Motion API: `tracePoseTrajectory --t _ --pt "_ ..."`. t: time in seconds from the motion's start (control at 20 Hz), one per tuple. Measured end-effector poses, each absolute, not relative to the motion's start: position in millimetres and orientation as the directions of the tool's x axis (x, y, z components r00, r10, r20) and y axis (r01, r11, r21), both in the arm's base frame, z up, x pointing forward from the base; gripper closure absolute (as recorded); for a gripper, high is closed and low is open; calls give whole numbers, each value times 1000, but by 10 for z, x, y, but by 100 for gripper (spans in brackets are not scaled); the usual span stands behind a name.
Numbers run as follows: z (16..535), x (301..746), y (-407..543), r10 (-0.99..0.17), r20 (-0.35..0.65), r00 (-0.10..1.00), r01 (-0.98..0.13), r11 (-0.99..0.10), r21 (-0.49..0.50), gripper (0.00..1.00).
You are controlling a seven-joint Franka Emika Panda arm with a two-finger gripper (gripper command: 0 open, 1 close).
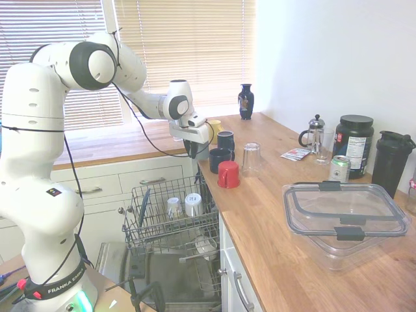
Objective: Unload a mug from dishwasher
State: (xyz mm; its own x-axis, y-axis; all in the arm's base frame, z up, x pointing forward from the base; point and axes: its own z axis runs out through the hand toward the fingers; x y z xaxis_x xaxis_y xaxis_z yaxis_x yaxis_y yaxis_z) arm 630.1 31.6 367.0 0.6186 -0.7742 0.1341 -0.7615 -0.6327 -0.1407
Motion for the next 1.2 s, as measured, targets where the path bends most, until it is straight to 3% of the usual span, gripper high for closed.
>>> tracePoseTrajectory --t 1.15,1.2 --pt "3463 6635 165 -797 115 593 -790 -604 -110 100" --pt "3458 6641 165 -798 111 593 -791 -602 -104 0"
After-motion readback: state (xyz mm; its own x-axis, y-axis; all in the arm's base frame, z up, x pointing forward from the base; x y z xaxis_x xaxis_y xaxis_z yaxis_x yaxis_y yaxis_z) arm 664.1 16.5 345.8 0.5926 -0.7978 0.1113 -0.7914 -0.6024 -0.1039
